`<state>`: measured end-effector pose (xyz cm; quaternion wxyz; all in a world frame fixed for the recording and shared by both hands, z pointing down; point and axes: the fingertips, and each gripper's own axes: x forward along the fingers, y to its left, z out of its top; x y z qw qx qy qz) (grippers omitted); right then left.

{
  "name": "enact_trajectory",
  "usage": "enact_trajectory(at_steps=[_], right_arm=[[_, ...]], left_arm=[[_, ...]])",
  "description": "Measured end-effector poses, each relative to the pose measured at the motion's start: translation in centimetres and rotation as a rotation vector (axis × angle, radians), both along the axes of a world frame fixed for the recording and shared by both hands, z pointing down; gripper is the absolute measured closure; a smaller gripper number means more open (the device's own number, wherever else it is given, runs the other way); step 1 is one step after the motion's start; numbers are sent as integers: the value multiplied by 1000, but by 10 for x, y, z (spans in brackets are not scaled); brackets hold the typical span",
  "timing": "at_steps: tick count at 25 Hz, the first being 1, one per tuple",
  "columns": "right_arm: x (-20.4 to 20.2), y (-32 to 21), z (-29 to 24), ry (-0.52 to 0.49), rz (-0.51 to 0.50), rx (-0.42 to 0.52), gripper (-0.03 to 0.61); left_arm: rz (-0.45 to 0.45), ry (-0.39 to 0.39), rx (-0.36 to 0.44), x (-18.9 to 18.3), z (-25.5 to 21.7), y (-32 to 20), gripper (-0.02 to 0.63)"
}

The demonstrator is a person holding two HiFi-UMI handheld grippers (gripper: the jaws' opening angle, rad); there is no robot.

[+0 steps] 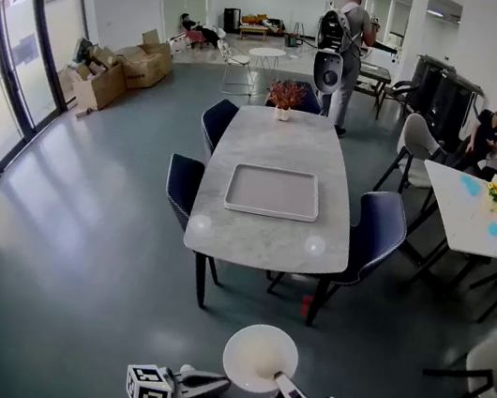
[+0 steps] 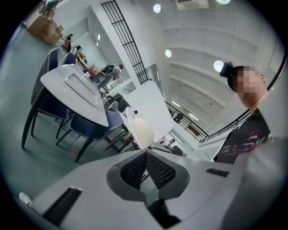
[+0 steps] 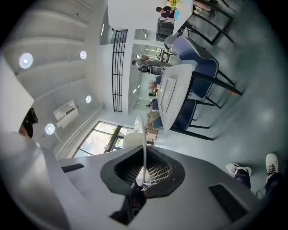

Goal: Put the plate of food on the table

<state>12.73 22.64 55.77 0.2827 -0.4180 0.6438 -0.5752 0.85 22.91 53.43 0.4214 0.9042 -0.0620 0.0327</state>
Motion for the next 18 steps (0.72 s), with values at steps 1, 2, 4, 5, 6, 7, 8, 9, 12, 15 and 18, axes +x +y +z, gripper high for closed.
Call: enact_trajectory(at_steps=[1, 2, 4, 5, 6, 7, 8, 9, 12, 15, 18], right_arm=[[4, 2, 6, 13, -2, -1, 560], [7, 3, 11, 19, -3, -1, 560], [8, 3, 10, 0, 2, 6, 560], [7, 2, 8, -13, 5, 11, 560], [8, 2, 6, -21, 9, 12, 560], [9, 2, 5, -24, 14, 8, 560], [11, 3, 6, -21, 19, 2, 560], [13, 5, 7, -14, 22, 0, 560], [21, 8, 15, 9, 28, -10, 560], [25, 7, 12, -9, 45, 3, 560], [30, 7, 10, -19, 65, 9, 560]], left_arm=[[-1, -1, -4, 1, 1, 1, 609], [-1, -2, -6, 2, 2, 1, 609], [3, -4, -6, 4, 2, 1, 609], [8, -5, -3, 5, 1, 0, 609], [14, -3, -2, 6, 0, 0, 609], [18, 1, -6, 6, 1, 1, 609], [20, 6, -11, 7, 4, 2, 609], [23, 11, -14, 8, 7, 3, 609], [31, 9, -17, 14, 10, 3, 609], [31, 5, -28, 15, 9, 2, 609], [35, 4, -25, 16, 6, 3, 609]])
